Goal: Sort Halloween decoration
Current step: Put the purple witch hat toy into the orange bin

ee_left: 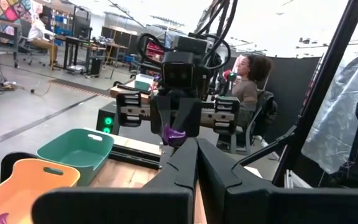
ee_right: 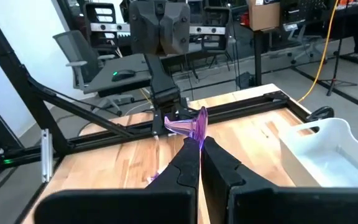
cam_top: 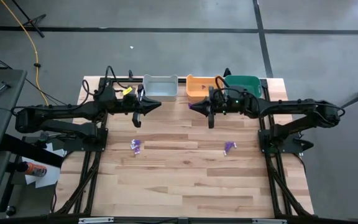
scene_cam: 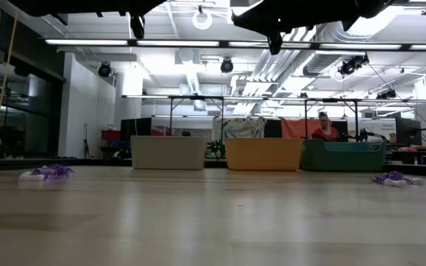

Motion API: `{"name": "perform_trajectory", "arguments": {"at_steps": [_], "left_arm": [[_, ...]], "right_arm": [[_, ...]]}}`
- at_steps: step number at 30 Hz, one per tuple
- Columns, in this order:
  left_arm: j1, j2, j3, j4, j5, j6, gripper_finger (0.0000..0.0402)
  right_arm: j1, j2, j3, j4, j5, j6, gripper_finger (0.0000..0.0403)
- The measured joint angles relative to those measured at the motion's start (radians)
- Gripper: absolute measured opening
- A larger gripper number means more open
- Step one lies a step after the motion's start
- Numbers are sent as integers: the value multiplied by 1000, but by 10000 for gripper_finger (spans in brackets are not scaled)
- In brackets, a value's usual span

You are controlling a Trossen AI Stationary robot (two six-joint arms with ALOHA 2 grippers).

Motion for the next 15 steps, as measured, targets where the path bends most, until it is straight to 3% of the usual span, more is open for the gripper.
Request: {"name": "perform_trajectory", "arguments": {"at_steps": [15], "left_arm": [[0,0,0,0,-1,0,0]], "right_arm": [[-32,0,0,10,26,-7,0]]}}
